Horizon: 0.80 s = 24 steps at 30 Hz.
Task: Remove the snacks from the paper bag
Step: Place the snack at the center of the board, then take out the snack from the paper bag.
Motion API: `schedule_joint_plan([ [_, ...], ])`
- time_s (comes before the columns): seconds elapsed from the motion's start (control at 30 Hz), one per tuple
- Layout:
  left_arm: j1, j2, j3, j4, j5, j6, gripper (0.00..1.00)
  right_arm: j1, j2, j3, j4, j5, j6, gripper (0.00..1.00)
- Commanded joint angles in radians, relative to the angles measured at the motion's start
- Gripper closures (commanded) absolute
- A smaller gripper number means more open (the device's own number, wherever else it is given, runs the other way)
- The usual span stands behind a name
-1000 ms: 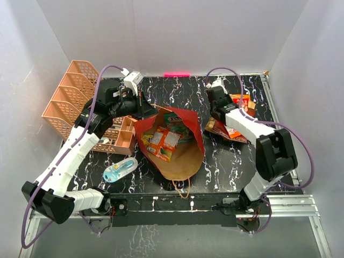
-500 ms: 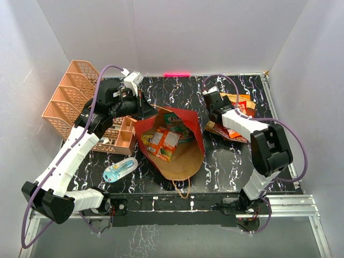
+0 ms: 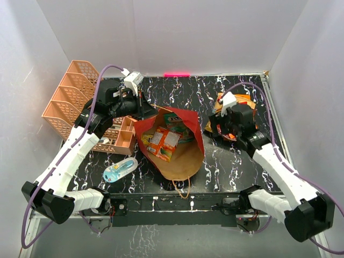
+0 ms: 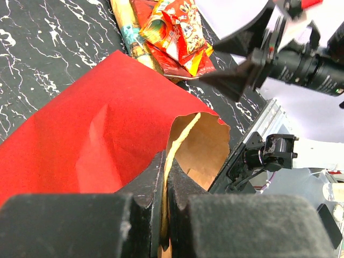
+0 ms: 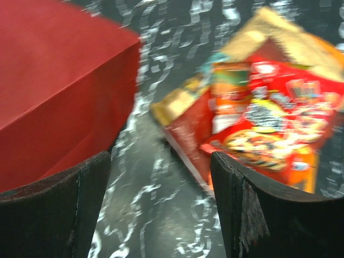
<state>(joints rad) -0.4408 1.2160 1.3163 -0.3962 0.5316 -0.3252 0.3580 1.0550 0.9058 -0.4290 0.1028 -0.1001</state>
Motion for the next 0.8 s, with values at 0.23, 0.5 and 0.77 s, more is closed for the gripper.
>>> schedule_joint_plan([
  [0.23,0.002,-0.015,0.029,0.01,0.003,-0.001,1.0,0.231,-0.219,-0.023,0.154,-0.512,-0.11,0.25],
  [0.5,0.002,-0.019,0.029,0.006,0.001,-0.009,1.0,0.651,-0.113,0.006,0.214,-0.401,-0.295,0.28],
  [0.77,0.002,-0.024,0.036,-0.006,-0.004,-0.005,1.0,0.831,0.186,0.039,0.209,-0.06,-0.429,0.25],
])
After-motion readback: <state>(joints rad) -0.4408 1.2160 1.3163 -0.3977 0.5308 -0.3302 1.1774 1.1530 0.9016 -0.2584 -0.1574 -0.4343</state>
